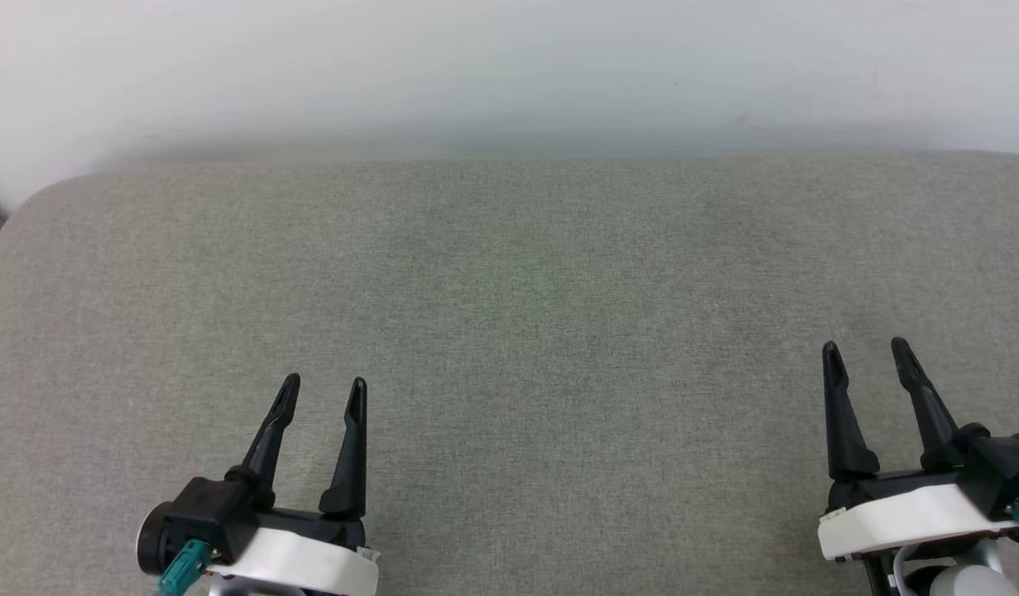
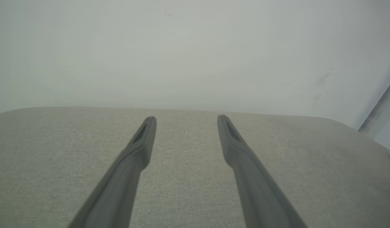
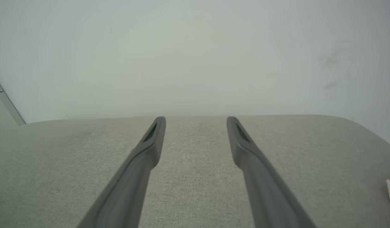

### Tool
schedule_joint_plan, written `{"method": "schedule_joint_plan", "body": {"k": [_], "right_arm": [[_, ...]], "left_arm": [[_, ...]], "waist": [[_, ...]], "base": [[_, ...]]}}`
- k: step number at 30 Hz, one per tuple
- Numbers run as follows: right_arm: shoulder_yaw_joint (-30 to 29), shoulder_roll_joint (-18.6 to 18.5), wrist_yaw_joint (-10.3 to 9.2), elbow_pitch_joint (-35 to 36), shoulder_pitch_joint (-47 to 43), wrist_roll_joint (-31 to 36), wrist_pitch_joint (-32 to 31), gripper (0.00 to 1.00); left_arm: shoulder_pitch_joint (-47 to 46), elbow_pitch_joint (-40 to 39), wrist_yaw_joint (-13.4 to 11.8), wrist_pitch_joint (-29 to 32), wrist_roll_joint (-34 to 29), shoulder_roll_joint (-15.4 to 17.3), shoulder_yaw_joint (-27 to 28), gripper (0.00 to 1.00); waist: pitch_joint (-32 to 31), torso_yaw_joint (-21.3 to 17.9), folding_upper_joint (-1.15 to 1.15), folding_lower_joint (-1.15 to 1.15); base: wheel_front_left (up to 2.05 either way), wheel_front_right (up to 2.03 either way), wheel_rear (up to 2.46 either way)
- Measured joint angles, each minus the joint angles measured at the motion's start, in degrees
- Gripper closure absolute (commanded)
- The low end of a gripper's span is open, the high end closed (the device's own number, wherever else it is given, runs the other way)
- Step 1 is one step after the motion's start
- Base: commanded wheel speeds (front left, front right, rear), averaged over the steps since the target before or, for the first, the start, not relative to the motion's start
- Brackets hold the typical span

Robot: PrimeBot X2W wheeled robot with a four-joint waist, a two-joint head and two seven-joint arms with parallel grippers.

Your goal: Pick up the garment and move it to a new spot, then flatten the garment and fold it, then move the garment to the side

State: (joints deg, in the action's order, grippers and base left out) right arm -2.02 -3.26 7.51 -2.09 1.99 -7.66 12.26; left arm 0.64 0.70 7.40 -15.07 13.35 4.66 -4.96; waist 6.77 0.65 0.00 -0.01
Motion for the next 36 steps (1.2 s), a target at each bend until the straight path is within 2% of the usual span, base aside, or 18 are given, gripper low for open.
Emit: {"method": "schedule_joint_plan", "body": {"k": [25, 26, 31, 36], "right_arm": [[0.20, 0.24, 0.00, -1.82, 0.45, -1.57, 2.09, 0.00], [0.21, 0.24, 0.00, -1.99, 0.37, -1.81, 2.08, 1.00], [0.37, 0.24, 0.00, -4.31, -0.64, -2.14, 1.77, 1.00], [0.55, 0.20, 0.00, -4.82, -0.87, -7.93, 0.76, 1.00]], "left_arm": [[0.46, -0.83, 0.01, 0.00, -0.74, -0.11, 1.16, 0.00], [0.49, -0.59, 0.00, 0.00, 0.02, -0.12, 1.08, 1.00], [1.42, 1.87, 0.00, 0.36, 0.38, -0.12, 1.05, 1.00], [1.47, 2.48, -0.02, 1.37, 5.92, -0.04, 1.24, 1.00]], "waist": [[-0.26, -0.78, 0.00, 0.01], [-0.27, -0.78, 0.00, 0.00], [-0.30, -0.79, 0.00, 0.01], [-0.56, -0.79, 0.00, 0.01]], "base": [[0.00, 0.00, 0.00], [0.00, 0.00, 0.00], [0.00, 0.00, 0.00], [0.00, 0.00, 0.00]]}}
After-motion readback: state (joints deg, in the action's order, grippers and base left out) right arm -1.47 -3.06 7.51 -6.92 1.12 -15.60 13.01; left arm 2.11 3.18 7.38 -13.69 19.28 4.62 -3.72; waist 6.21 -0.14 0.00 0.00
